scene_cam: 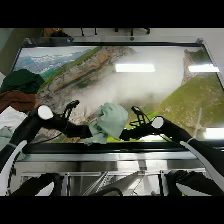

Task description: Fold the shirts.

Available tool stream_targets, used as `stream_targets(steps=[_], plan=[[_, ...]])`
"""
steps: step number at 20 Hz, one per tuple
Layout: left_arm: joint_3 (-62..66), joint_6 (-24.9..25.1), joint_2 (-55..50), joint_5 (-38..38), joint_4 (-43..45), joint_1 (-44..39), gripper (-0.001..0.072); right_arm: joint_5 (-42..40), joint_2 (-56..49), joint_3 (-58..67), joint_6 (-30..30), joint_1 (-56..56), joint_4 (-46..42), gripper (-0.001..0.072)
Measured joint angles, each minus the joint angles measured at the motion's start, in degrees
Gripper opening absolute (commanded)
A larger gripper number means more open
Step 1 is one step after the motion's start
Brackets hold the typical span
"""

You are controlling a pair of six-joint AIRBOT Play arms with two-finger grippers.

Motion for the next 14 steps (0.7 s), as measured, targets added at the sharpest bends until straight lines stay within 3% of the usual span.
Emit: stream_targets(steps=[5,7,8,9,10,11,14], plan=[[-10.62,1.33,2.82,11.37,-4.85,1.22,0.0703,-3.76,-2.21,0.68,-6.62,1.31,7.37,0.0572],[-12.31,3.10,0.90,15.23,-8.22,-0.31,0.0702,-5.09,-2.49,1.07,-7.65,1.49,8.72,0.0351],[-12.59,3.78,-0.70,17.16,-9.57,-1.40,0.0693,-5.33,-2.56,1.18,-8.07,1.53,9.22,0.0288],[-12.50,4.33,-2.45,18.73,-10.51,-2.43,0.0499,-5.64,-2.60,1.29,-8.46,1.55,9.70,0.0124],[-12.00,4.72,-4.44,19.93,-11.37,-3.41,0.0224,-5.99,-2.64,1.36,-8.68,1.57,10.16,0.0026],[-11.26,5.11,-6.40,21.09,-11.65,-4.22,0.0016,-6.19,-2.67,1.44,-8.68,1.57,10.62,0.0026],[-7.19,6.14,-11.76,20.39,-12.70,-5.60,0.0018,-6.21,-2.47,1.88,-9.16,1.49,11.19,0.0025]])
